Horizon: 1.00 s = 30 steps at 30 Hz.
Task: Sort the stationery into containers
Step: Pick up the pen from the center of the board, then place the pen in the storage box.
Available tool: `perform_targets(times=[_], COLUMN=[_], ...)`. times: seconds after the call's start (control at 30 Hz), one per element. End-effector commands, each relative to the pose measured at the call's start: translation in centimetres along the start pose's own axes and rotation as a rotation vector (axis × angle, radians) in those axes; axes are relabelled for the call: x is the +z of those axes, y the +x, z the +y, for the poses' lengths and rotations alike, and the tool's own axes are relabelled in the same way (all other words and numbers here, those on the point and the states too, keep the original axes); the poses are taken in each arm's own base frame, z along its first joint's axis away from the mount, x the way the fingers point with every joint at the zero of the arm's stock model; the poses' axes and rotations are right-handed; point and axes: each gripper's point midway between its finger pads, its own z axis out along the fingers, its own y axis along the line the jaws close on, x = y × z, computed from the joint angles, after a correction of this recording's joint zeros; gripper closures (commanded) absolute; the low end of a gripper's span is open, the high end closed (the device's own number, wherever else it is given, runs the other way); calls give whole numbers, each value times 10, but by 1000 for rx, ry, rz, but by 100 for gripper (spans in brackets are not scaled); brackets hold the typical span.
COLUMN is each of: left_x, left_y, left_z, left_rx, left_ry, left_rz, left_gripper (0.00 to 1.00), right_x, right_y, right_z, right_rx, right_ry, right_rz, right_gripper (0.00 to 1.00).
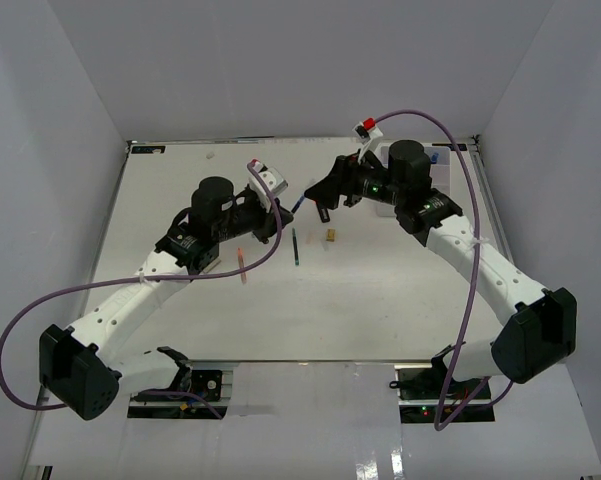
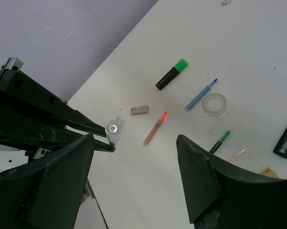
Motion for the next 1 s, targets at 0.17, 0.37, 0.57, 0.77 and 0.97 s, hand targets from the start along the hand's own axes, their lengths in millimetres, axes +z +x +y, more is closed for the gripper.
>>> perform_targets(times=[0.17,0.37,0.57,0.77,0.97], left_x=[-1,5,7,11,12], left_y=[-15,-10,-9,-2,8], left_z=[-12,-20,-21,-15,3], left_rx=[51,65,73,61,3], left_ry=[52,81,85,55,-60], left_rz=[-51,-46,-48,-45,-31], left_gripper=[100,100,100,81,12], right_x=[1,4,7,6,-2], right_y=[-10,-6,1,2,-15], right_z=[25,26,23,19,-13], right_rx=[-15,-22,-15,-30,-125], right_ry=[-82,-97,-99,-82,75], right_rz=[-20,-18,-10,-19,-65], right_gripper=[34,47,70,92,92])
